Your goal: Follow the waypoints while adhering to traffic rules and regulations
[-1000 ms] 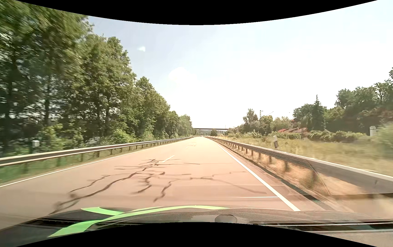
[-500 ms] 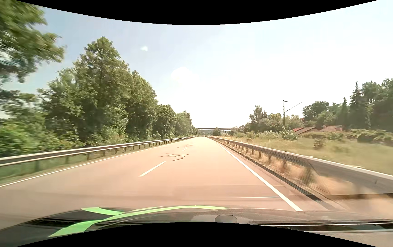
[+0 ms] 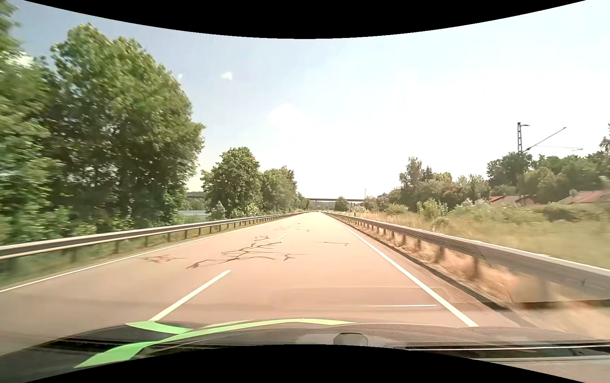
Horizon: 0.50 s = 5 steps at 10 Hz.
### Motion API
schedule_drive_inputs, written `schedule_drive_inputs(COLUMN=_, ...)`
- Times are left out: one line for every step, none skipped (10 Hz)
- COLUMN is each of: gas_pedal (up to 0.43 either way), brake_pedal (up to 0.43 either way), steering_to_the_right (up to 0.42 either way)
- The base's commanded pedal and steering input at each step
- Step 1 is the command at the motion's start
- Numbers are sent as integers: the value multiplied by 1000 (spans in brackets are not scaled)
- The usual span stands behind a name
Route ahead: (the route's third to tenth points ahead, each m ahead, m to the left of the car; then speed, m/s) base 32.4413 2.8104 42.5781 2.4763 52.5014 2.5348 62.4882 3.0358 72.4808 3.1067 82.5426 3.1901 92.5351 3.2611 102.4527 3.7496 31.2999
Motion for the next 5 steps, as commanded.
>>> schedule_drive_inputs(gas_pedal=311, brake_pedal=0, steering_to_the_right=-5)
schedule_drive_inputs(gas_pedal=331, brake_pedal=0, steering_to_the_right=-5)
schedule_drive_inputs(gas_pedal=339, brake_pedal=0, steering_to_the_right=-5)
schedule_drive_inputs(gas_pedal=350, brake_pedal=0, steering_to_the_right=-4)
schedule_drive_inputs(gas_pedal=350, brake_pedal=0, steering_to_the_right=-4)
